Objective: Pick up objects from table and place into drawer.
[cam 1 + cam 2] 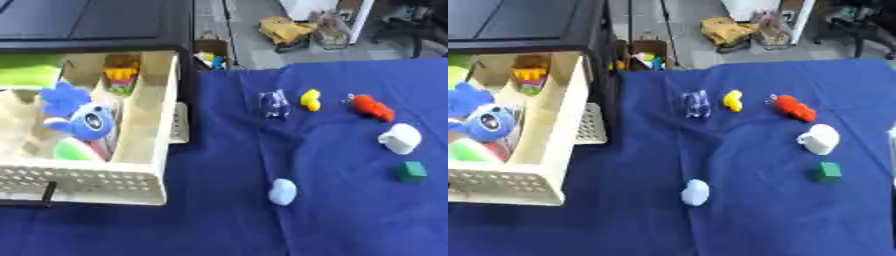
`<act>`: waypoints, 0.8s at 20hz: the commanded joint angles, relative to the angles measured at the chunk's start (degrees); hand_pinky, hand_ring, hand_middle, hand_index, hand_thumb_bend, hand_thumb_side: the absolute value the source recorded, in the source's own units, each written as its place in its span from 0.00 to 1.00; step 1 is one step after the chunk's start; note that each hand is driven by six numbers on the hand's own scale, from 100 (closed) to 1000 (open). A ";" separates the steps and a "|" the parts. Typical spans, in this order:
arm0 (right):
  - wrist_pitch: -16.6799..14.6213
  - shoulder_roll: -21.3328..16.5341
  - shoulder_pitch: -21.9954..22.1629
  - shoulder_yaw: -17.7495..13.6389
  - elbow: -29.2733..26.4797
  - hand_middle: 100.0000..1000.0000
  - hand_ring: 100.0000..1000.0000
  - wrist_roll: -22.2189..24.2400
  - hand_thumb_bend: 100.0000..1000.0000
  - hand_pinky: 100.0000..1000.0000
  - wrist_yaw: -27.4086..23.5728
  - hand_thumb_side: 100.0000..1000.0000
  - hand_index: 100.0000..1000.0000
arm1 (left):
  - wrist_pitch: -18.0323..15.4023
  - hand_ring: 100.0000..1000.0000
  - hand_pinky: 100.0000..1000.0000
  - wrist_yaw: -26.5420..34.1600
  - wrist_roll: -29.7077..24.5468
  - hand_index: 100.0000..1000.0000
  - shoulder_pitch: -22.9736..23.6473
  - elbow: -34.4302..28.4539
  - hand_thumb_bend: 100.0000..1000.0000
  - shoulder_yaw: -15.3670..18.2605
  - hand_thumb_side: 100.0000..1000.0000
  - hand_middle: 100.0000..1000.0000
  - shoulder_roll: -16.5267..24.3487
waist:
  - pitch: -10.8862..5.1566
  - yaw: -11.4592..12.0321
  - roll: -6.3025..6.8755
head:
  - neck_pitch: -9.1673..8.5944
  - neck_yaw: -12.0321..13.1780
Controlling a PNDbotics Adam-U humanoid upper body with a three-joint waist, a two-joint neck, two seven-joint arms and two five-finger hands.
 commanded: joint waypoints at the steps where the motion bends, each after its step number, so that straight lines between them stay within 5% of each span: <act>1: 3.62 -5.01 -0.73 0.68 -0.86 0.62 0.72 -0.42 0.00 0.71 -1.39 1.00 0.79 | 0.02 0.43 0.32 0.00 -0.23 0.66 -0.79 -0.59 0.10 0.08 1.00 0.51 1.30 | -1.32 0.17 -0.23 | 0.38 -2.18; 4: 9.89 -9.08 -1.12 2.05 -0.86 0.62 0.73 1.82 0.00 0.72 -2.38 1.00 0.80 | -0.02 0.43 0.32 0.16 -0.47 0.66 -0.84 -0.59 0.10 -0.05 1.00 0.51 1.40 | -1.45 0.44 -0.42 | 0.71 -3.97; 11: 23.09 -18.12 -3.67 5.36 -0.86 0.62 0.74 15.14 0.01 0.74 -5.50 1.00 0.82 | 0.10 0.43 0.32 0.59 -1.04 0.66 -0.90 -0.59 0.10 -0.33 1.00 0.51 1.48 | -1.83 0.99 -0.50 | 1.17 -4.94; 16: 29.55 -23.12 -5.70 7.25 -0.86 0.64 0.75 25.21 0.17 0.76 -6.70 1.00 0.84 | 0.23 0.43 0.32 0.86 -1.47 0.67 -0.95 -0.59 0.10 -0.50 1.00 0.51 1.56 | -2.14 1.28 -0.52 | 1.43 -4.66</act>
